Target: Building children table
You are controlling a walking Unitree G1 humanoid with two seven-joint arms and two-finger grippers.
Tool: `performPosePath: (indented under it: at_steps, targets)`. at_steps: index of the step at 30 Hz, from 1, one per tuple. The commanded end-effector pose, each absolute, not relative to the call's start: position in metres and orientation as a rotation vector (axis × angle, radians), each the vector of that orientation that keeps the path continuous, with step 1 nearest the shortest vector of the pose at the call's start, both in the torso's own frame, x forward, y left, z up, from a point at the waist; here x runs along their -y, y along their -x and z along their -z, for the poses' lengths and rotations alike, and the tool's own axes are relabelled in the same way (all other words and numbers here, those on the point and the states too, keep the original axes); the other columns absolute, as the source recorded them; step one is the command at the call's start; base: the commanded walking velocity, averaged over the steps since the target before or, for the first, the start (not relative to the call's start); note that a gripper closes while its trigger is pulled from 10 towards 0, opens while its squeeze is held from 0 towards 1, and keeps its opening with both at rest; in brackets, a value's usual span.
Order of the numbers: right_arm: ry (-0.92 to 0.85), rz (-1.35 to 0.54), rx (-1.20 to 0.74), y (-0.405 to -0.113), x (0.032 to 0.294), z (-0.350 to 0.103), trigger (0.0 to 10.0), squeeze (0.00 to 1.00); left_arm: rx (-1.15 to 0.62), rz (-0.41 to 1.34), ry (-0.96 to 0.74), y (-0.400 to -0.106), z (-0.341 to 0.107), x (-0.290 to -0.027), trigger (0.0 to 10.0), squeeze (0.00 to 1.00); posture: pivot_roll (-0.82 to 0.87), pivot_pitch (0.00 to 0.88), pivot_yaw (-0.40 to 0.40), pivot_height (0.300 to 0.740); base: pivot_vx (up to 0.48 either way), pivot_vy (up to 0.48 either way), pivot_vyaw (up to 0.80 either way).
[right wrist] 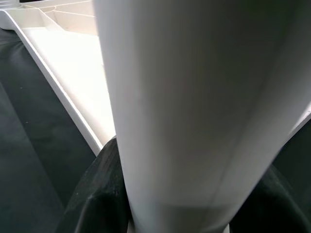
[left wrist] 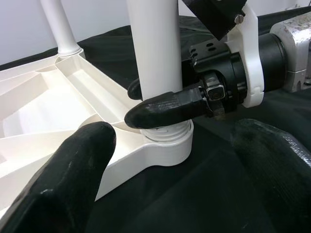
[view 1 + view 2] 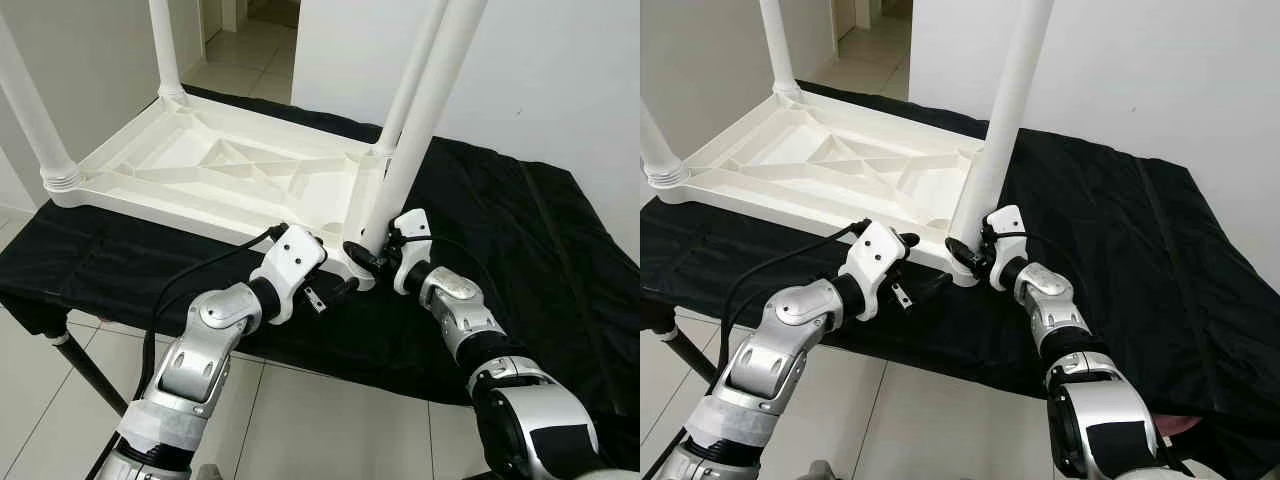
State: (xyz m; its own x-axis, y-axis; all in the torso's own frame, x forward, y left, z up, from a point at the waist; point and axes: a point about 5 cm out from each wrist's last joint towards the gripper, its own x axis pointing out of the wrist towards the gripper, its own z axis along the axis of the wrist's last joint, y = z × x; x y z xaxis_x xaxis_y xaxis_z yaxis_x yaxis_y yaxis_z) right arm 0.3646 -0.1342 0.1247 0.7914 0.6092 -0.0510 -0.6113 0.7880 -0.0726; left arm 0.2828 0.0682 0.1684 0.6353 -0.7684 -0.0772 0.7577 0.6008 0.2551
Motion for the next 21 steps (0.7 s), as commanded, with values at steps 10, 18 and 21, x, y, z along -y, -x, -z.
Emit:
performPosePath:
  at_steps: [10, 18, 21]
  targets:
    - [0.029, -0.261, -0.1, -0.361, 0.148, -0.103, 10.0, 0.0, 0.033, 0.848, -0.266, -0.284, -0.161, -0.062, 10.0, 0.0, 0.04, 0.0, -0.116, 0.74, 0.0, 0.0, 0.0]
    - [-0.01, -0.086, -0.091, -0.348, 0.129, -0.097, 10.0, 0.0, 0.029, 0.856, -0.262, -0.283, -0.159, -0.06, 10.0, 0.0, 0.03, 0.0, -0.119, 0.74, 0.0, 0.0, 0.0]
    - [-0.025, 0.007, -0.101, -0.337, 0.113, -0.097, 10.0, 0.0, 0.028, 0.861, -0.258, -0.282, -0.158, -0.059, 10.0, 0.0, 0.03, 0.0, -0.121, 0.74, 0.0, 0.0, 0.0]
